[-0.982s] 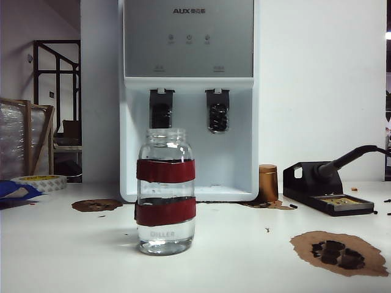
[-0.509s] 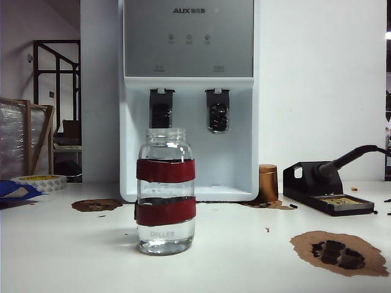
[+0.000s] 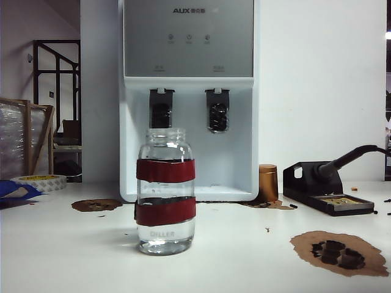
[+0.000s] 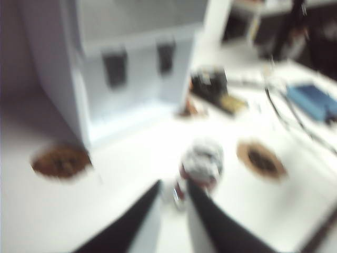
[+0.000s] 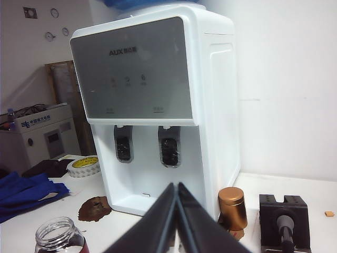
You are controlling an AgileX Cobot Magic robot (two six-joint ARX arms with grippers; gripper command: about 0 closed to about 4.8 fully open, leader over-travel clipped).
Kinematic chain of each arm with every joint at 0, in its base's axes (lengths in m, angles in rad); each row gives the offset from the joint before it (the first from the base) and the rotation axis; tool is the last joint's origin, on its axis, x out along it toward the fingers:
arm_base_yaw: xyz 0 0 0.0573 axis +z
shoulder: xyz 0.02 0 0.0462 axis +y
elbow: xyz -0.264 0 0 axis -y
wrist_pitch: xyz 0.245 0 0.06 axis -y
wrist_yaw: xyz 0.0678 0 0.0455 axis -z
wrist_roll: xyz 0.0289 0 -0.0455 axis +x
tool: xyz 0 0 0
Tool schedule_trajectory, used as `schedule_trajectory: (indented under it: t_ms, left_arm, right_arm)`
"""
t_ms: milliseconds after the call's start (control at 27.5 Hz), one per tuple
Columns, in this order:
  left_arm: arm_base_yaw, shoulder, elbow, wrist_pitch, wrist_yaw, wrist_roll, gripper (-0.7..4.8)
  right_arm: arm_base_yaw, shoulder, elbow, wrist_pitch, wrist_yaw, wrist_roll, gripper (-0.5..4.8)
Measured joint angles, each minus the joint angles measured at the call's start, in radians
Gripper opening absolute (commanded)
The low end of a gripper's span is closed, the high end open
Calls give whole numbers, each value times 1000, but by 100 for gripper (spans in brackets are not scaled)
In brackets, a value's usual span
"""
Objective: Pick up the water bottle with two loops of red belts, then reach the front water dispenser and gently press the gray-black baffle horizontally to get a little water.
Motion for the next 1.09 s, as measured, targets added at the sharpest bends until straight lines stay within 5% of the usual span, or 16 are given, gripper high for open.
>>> schedule_trajectory:
  t_ms: [109,291,473,582,655,1091]
  left_arm:
    - [0,7,-1,-65,9,26,140]
    - [0,5,-1,-68,69,63,460]
    - [0,5,-1,-65,146,75,465]
    - [0,5,-1,-63,331,76,465]
    - [0,5,-1,-64,371,75,465]
    - [0,128,0,-2,231,91,479]
  right_arm:
    - [0,0,0,0,0,0,-1]
    - [0,0,0,0,0,0,-1]
    - [0,0,0,0,-1,0,-1]
    - [0,0,0,-6,-1,0,-1]
    - [0,0,0,-6,-1,0,-1]
    - [0,0,0,-6,-1,0,-1]
